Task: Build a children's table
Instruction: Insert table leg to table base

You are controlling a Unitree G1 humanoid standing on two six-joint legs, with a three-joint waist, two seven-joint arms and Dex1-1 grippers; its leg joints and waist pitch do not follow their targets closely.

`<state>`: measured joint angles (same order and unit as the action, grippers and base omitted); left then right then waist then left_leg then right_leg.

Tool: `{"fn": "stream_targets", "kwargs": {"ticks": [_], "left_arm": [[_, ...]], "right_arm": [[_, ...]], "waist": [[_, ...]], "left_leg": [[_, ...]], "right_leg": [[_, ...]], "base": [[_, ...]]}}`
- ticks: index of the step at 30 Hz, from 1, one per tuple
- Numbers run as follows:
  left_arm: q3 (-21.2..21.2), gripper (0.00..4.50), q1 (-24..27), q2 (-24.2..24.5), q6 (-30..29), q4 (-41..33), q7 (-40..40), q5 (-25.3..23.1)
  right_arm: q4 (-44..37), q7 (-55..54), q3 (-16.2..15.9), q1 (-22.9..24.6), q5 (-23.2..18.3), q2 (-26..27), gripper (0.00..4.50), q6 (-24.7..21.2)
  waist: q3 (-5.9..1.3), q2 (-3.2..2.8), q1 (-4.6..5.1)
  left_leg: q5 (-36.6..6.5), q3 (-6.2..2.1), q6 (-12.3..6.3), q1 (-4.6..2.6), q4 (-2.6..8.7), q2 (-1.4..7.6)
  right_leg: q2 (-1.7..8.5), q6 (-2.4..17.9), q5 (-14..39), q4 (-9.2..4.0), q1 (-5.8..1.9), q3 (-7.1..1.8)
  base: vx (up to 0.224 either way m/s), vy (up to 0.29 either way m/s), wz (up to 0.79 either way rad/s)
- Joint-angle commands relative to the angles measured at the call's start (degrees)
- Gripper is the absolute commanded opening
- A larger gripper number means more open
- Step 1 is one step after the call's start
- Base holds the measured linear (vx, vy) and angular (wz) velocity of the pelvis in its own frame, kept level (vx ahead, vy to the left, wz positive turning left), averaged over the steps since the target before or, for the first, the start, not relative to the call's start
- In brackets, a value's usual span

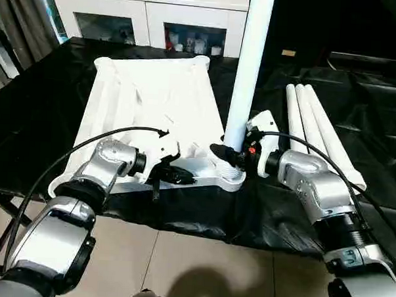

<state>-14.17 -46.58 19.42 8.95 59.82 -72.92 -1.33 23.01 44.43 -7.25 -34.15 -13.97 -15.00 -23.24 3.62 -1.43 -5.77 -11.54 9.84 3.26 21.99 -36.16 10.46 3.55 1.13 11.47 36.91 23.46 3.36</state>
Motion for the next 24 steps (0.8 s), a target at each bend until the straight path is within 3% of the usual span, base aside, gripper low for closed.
{"fn": "stream_targets", "kwargs": {"ticks": [1,7,14,20,24], "left_arm": [[0.09,0.00,0.93,0.17,-0.60,-0.78,-1.12,0.14],[-0.25,0.00,0.87,0.42,-0.46,-0.93,-1.45,-0.35],[0.06,0.00,0.95,0.25,-1.40,-1.88,-2.37,-0.08],[0.16,0.00,0.86,0.21,-1.42,-1.97,-2.16,-0.19],[0.47,0.00,1.00,0.14,-1.86,-2.41,-1.43,-0.16]], "right_arm": [[0.26,0.55,-0.55,1.18,0.37,-0.69,1.90,-0.74],[0.83,0.13,-0.18,1.90,0.94,-0.70,1.90,-0.33],[0.32,-0.13,0.21,3.01,0.88,-0.79,1.90,-0.24],[3.36,-1.92,2.65,2.95,-0.52,1.07,1.90,0.83],[5.28,-3.00,6.41,3.86,-3.36,1.77,1.90,1.07]], "waist": [[-4.55,0.45,0.02],[-4.43,0.35,0.22],[-4.51,0.23,0.37],[-4.50,-0.03,0.44],[-4.49,-0.06,0.44]], "left_leg": [[-4.64,-0.72,-2.15,-0.91,4.52,2.87],[-5.73,-0.72,-1.57,-0.88,4.60,2.81],[-5.40,-0.76,-1.86,-0.87,4.60,2.84],[-6.06,-0.81,-1.60,-0.88,4.69,2.90],[-6.59,-0.77,-1.53,-1.00,4.72,2.99]], "right_leg": [[5.22,14.57,3.00,-4.04,-3.51,-3.00],[5.30,14.48,4.51,-4.34,-3.55,-3.07],[5.20,15.27,2.26,-4.11,-3.66,-2.96],[5.26,15.65,2.31,-4.20,-3.70,-2.93],[5.36,15.88,2.65,-4.27,-3.65,-2.96]], "base": [[0.000,0.000,0.00],[0.000,0.000,0.00],[0.000,0.000,0.00],[0.000,0.000,0.00],[0.000,0.000,0.00]]}}
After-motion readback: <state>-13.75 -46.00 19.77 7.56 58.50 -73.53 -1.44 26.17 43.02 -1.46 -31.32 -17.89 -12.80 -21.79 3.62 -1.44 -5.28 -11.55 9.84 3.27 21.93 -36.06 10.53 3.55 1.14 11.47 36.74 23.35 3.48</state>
